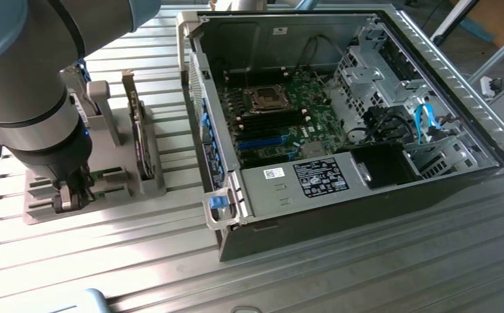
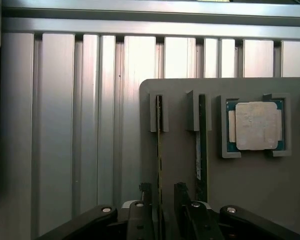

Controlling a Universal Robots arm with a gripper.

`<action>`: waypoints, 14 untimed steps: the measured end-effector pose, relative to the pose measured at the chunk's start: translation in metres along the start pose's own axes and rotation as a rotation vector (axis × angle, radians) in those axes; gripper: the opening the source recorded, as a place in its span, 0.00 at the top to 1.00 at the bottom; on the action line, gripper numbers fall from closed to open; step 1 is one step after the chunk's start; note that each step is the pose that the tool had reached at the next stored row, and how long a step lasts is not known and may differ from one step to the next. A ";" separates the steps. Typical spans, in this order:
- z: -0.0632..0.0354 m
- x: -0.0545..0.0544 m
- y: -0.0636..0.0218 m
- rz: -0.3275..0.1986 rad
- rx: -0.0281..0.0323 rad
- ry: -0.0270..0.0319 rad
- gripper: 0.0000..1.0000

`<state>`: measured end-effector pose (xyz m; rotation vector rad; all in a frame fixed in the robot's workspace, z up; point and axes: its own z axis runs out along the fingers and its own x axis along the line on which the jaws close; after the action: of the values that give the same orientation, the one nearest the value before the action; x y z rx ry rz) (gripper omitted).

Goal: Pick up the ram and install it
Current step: 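Pick up the ram and move it above insertion slot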

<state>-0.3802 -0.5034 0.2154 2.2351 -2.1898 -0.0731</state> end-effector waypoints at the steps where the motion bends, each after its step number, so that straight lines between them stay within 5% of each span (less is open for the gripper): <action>1: 0.0000 0.000 0.0000 0.000 0.0000 -0.0001 0.68; 10: 0.0022 0.000 -0.0001 0.000 0.0001 -0.0007 0.68; 14: 0.0036 0.000 -0.0002 0.000 0.0004 -0.0009 0.77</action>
<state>-0.3802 -0.5033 0.2118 2.2358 -2.1904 -0.0737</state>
